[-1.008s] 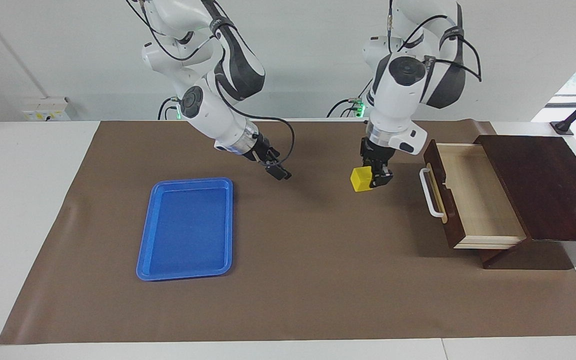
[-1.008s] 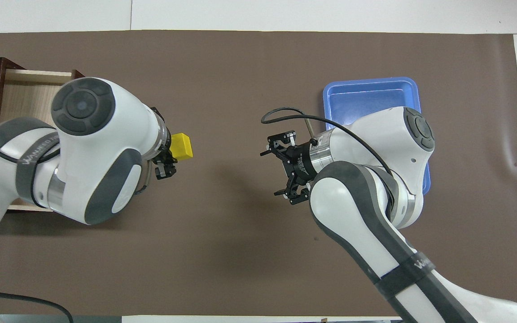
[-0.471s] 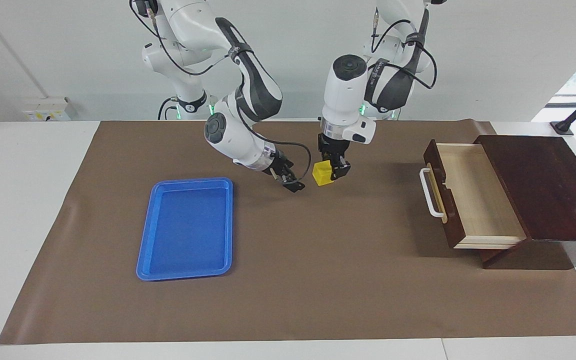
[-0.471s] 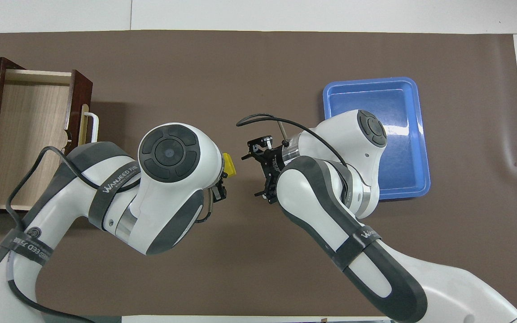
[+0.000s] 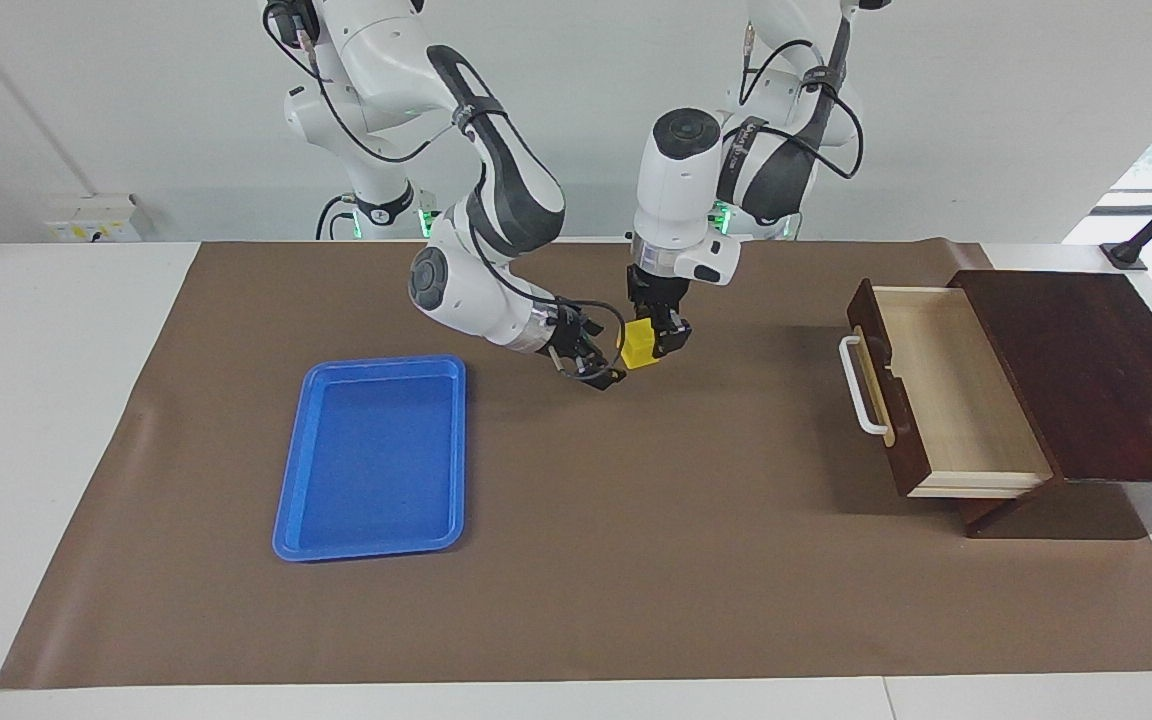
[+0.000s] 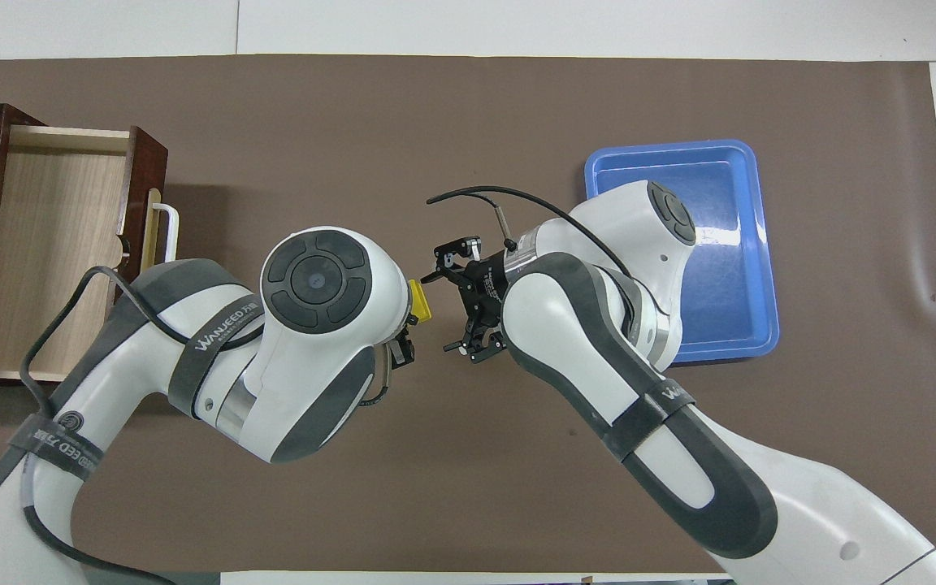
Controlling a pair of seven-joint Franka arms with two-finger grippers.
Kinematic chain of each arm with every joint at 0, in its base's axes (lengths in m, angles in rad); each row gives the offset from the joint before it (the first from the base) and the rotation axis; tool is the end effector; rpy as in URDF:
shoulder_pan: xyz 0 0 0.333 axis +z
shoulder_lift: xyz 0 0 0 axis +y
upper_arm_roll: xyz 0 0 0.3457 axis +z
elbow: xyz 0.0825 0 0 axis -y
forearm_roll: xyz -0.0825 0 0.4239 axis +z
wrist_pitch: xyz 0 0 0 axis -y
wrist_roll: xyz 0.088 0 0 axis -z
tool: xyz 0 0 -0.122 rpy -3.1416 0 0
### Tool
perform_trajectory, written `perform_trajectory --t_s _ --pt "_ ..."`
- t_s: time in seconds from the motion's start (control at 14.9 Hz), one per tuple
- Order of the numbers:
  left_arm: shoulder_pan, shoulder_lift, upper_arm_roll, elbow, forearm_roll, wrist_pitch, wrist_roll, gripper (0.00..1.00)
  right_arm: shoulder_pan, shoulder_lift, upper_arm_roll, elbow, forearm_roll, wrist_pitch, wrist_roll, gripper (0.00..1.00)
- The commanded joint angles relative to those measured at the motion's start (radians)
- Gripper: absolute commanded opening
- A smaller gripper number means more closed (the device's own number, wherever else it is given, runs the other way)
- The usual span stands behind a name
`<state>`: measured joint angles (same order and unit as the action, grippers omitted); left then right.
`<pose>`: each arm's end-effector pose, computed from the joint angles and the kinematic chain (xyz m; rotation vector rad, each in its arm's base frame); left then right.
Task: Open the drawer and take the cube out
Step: 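Close the right gripper on the yellow cube held by the left gripper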
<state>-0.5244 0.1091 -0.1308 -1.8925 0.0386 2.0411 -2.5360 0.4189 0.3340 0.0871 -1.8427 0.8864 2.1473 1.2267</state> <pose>0.5040 -0.3813 0.4478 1.8472 2.4900 0.0303 0.5785 0.3643 0.3528 -2.0801 1.4926 0.8020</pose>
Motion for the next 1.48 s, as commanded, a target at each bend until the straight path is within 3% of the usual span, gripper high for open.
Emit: perform_trajectory --t_s 0.0,0.87,1.41 --pt "-0.016 -0.008 0.014 -0.017 0.003 0.002 -0.010 0.00 0.006 0.010 0.002 0.014 0.028 -0.017 -0.026 1.00" --pt "-0.016 -0.015 0.013 -0.034 0.004 0.013 -0.007 0.00 0.020 0.033 0.002 0.094 0.032 -0.012 0.036 1.00" --pt "-0.016 -0.015 0.013 -0.034 0.004 0.016 -0.007 0.00 0.032 0.040 0.002 0.080 0.031 0.029 0.030 1.00"
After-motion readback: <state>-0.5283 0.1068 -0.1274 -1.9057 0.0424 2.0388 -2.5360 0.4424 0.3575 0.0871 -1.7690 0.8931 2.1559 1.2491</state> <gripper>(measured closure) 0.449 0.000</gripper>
